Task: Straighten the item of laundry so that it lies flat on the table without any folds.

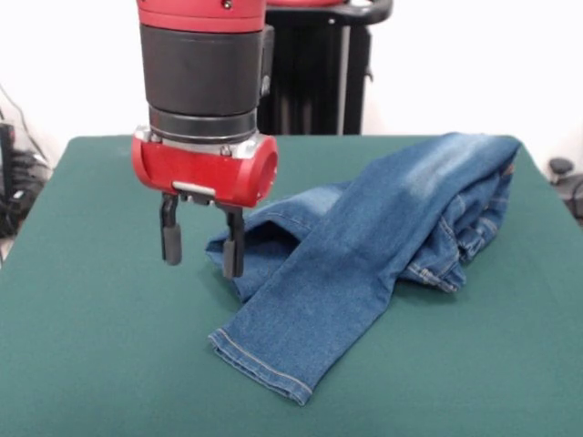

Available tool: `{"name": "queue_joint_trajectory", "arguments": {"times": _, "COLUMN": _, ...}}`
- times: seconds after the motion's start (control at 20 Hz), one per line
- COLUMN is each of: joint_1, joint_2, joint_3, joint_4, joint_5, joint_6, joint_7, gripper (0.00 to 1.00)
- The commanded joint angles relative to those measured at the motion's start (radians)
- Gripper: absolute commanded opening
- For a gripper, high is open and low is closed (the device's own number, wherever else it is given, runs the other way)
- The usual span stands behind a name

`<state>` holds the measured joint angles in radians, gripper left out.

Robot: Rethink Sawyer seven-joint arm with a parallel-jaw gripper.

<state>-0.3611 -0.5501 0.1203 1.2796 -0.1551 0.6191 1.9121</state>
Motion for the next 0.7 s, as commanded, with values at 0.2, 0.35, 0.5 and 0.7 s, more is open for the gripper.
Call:
{"name": "queue_joint_trajectory", "arguments": {"times": 0.2, "joint_1": 0.039, "joint_2": 0.127, "joint_3": 0.068, "joint_4": 0.149, "joint_5": -0.005, "joint_6": -0.180, "joint_7": 0.124, "gripper": 1.00}}
{"name": "queue_joint_trajectory", "arguments": {"times": 0.35, "joint_1": 0.048, "joint_2": 0.143, "joint_3": 0.056, "joint_4": 0.140, "joint_5": -0.001, "joint_6": -0.187, "joint_7": 0.129, "gripper": 1.00}}
{"name": "queue_joint_trajectory", "arguments": {"times": 0.5, "joint_1": 0.050, "joint_2": 0.157, "joint_3": 0.054, "joint_4": 0.138, "joint_5": 0.004, "joint_6": -0.204, "joint_7": 0.130, "gripper": 1.00}}
{"name": "queue_joint_trajectory", "arguments": {"times": 0.7, "joint_1": 0.051, "joint_2": 0.198, "joint_3": 0.057, "joint_4": 0.127, "joint_5": 0.008, "joint_6": -0.244, "joint_7": 0.138, "gripper": 1.00}}
